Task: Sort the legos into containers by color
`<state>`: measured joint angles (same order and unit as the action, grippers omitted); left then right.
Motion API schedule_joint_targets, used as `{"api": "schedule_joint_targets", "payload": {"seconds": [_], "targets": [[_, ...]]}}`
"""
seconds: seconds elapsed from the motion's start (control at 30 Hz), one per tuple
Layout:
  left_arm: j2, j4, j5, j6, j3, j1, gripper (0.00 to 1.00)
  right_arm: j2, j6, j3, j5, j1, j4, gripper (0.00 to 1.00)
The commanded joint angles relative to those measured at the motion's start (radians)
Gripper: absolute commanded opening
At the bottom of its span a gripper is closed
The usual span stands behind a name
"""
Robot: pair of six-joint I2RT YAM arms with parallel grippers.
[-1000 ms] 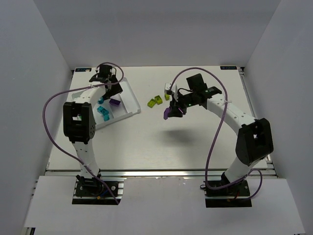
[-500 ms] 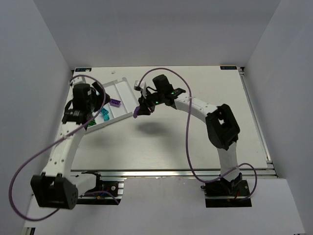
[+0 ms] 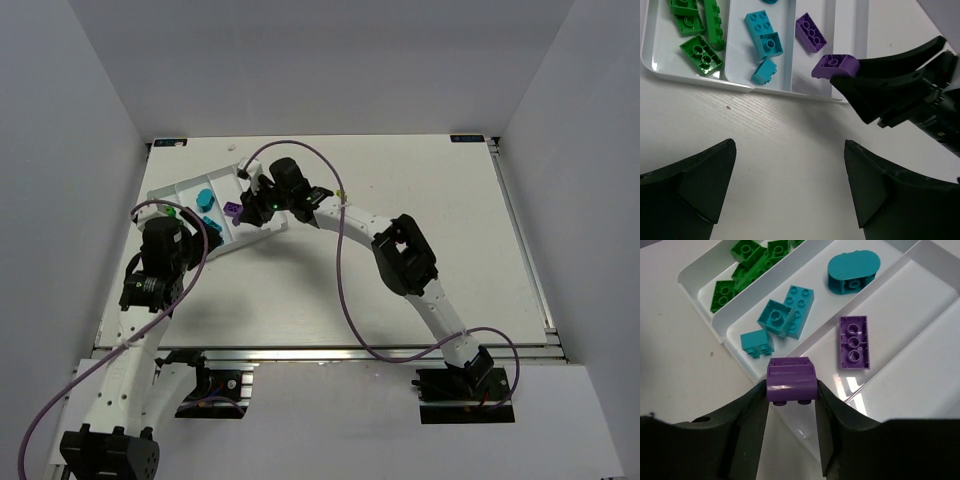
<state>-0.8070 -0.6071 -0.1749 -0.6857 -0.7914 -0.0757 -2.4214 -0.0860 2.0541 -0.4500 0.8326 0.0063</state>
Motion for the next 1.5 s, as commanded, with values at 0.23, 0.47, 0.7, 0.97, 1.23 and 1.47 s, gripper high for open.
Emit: {"api": "schedule_joint_targets", "payload": {"seconds": [0.23,0.47,0.7,0.97,1.23,1.47], "targets": [[0.031,0.038,0.078,0.034,-0.002,0.002,0.98,-0.002,-0.047,0.02,0.042,-0.012,0.098,0.9],[-0.02,0.223,0.305,0.048,0.047,0.002,0.98,0.205,-0.121,-0.115,-0.151,-0.147,0.024,0.89],[-0.194,0.438,0.534,0.028,0.038,-0.025,0.77,0.41,-0.178,-0.324,-0.32,-0.325,-0.152,0.0],[-0.681,0.313,0.459,0.264,-0.284,-0.282,0.39,0.645,-0.25,-0.552,-0.415,-0.515,-0.322,0.58],[-1.076,0.095,0.263,0.52,-0.696,-0.403,0.82,0.803,-0.4,-0.675,-0.516,-0.627,-0.451,0.86],[-1.274,0.086,0.031,0.673,-0.885,-0.47,0.82,0.84,-0.399,-0.696,-0.587,-0.725,-0.477,0.82]]}}
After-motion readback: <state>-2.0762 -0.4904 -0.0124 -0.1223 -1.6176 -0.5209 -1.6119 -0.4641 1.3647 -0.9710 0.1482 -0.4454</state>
